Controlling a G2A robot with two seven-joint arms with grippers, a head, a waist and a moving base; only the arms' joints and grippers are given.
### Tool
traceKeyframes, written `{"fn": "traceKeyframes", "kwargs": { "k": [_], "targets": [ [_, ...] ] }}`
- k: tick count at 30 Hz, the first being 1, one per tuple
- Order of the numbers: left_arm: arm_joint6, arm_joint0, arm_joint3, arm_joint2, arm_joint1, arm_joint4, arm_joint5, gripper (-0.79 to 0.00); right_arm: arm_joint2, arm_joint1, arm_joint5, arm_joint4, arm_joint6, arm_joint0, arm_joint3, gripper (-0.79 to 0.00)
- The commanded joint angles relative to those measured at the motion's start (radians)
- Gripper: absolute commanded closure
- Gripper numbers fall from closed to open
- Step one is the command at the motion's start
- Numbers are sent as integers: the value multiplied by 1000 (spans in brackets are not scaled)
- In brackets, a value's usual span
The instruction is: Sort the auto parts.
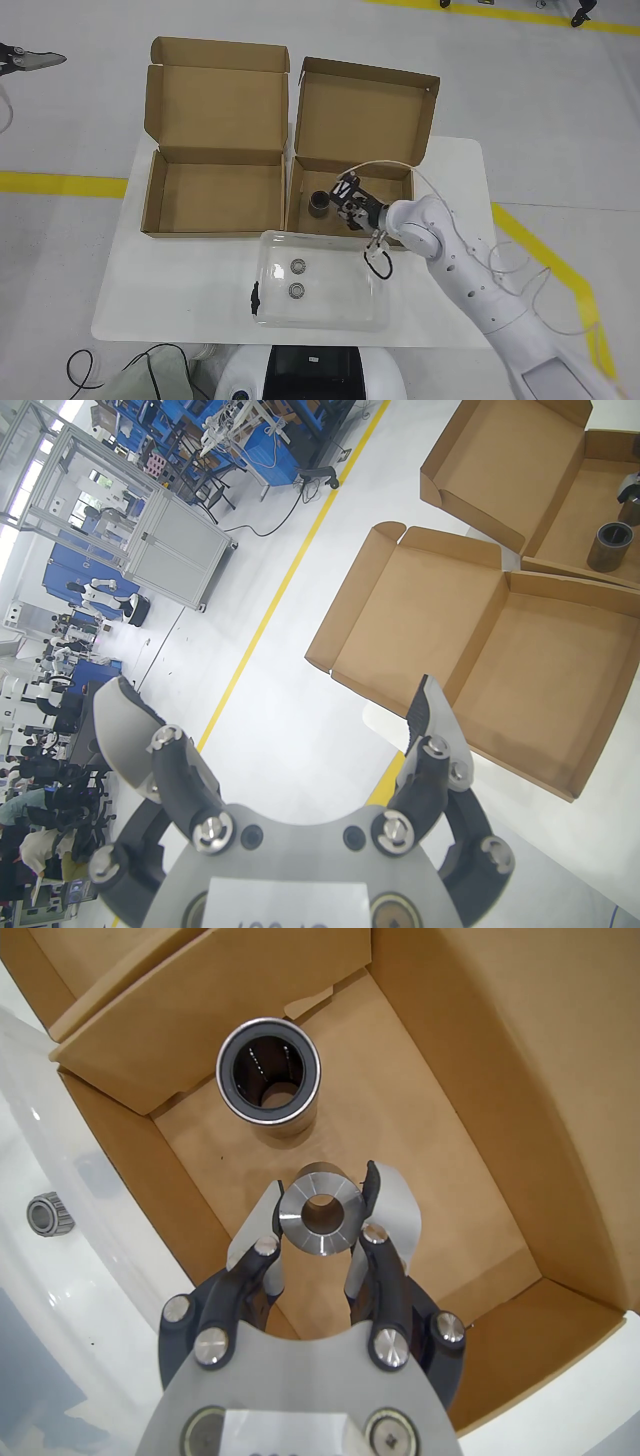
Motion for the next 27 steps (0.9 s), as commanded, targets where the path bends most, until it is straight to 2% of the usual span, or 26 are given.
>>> {"fn": "traceKeyframes", "kwargs": {
  "k": [1,4,11,14,16,17,27],
  "targets": [
    [0,0,0,0,0,0,0,-785,-9,-5,2,6,4,10,19,-15],
    [0,0,0,0,0,0,0,-785,-27,-14,5,10,14,31,51,-68],
    [0,0,0,0,0,0,0,-785,-54,-32,7,18,14,71,111,-92],
    [0,0,0,0,0,0,0,-785,-61,-37,6,18,14,80,125,-172],
    [0,0,0,0,0,0,0,-785,-64,-40,3,18,12,85,132,-296],
    [0,0,0,0,0,0,0,-785,-65,-41,1,18,13,86,136,-317],
    [0,0,0,0,0,0,0,-785,-47,-34,5,-31,38,73,67,-419]
  ]
}}
